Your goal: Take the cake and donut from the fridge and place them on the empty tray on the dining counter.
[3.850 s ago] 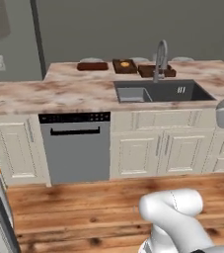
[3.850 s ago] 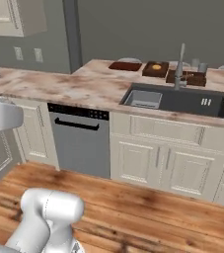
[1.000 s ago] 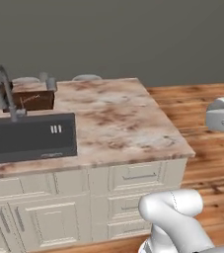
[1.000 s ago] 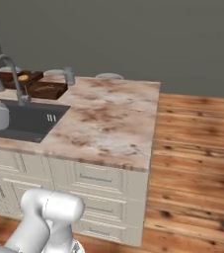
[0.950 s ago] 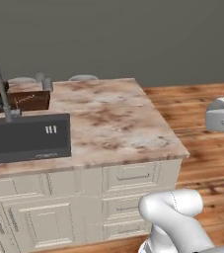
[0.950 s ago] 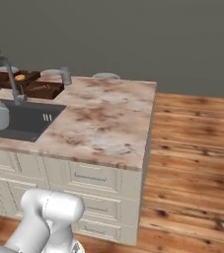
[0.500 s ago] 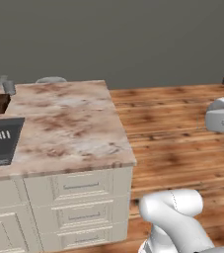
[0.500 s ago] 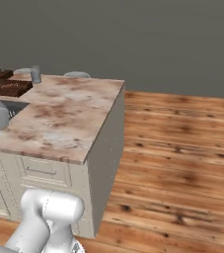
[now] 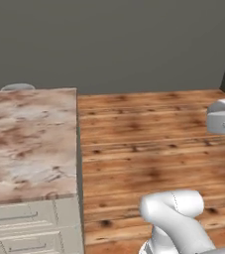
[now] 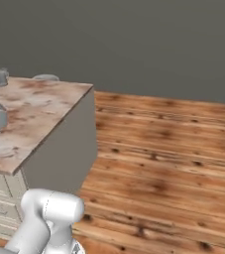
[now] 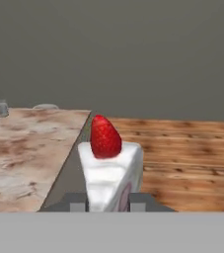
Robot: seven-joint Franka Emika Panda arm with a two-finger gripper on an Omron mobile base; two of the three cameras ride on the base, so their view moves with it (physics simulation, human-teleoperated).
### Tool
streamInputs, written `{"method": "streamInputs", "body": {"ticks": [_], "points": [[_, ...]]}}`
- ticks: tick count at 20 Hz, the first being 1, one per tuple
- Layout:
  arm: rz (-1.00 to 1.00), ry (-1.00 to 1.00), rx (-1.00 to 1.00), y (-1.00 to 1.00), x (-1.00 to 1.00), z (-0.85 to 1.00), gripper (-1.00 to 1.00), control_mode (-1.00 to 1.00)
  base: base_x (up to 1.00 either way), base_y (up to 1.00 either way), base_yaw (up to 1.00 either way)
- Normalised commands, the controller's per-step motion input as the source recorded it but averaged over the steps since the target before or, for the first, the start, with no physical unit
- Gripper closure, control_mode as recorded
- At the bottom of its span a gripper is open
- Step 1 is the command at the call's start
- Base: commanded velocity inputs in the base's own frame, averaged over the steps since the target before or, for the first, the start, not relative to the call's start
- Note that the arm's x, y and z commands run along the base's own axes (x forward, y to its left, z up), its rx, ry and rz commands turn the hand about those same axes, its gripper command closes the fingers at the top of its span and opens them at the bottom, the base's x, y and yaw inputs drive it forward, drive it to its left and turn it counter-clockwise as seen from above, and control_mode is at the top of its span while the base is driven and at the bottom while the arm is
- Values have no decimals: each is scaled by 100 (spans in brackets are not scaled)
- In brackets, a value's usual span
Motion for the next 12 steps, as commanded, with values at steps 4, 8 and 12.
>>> {"method": "streamInputs", "body": {"ticks": [4, 8, 12], "points": [[0, 0, 0, 0, 0, 0, 100, 100, 100, -91, 18], [0, 0, 0, 0, 0, 0, 100, 100, 100, -57, 23], [0, 0, 0, 0, 0, 0, 100, 100, 100, -49, 22]]}}
